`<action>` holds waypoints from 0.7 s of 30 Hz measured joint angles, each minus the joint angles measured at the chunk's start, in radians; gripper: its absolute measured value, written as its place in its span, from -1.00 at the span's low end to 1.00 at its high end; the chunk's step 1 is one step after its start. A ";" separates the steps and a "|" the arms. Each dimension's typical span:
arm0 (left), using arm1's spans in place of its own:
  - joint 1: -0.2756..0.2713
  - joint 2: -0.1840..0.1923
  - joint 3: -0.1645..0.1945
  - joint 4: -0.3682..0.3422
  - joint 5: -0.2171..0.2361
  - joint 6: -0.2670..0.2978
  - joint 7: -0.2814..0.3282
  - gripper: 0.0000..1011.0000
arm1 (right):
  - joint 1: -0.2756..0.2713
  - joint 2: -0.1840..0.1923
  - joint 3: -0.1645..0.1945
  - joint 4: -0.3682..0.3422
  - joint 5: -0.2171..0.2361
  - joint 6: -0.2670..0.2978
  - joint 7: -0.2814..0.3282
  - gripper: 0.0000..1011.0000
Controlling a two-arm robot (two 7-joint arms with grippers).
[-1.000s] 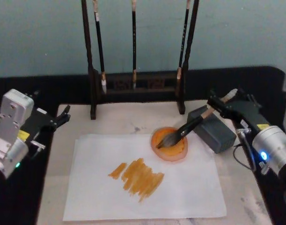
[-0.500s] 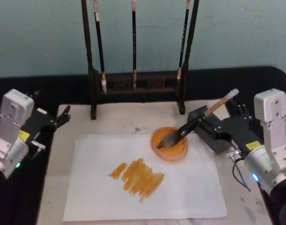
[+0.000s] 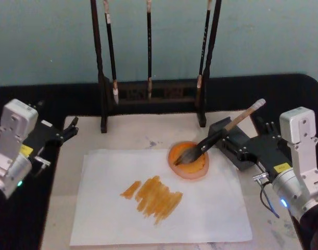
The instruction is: Pick up the brush from the inkstone, write on the paper, then place the brush back to its original position.
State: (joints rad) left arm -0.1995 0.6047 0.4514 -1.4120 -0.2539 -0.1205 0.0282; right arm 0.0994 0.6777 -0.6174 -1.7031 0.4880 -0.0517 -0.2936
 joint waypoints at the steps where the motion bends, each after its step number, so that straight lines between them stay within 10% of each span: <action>1: 0.000 0.000 0.000 0.000 0.000 0.000 0.000 1.00 | 0.000 0.000 0.000 0.000 0.000 0.000 0.000 0.98; 21: 0.000 0.000 0.000 0.000 0.000 0.000 0.000 1.00 | 0.001 0.001 -0.004 -0.002 0.001 0.002 -0.003 0.98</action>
State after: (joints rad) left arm -0.1995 0.6047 0.4514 -1.4120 -0.2539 -0.1205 0.0283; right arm 0.1002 0.6788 -0.6213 -1.7055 0.4890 -0.0501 -0.2962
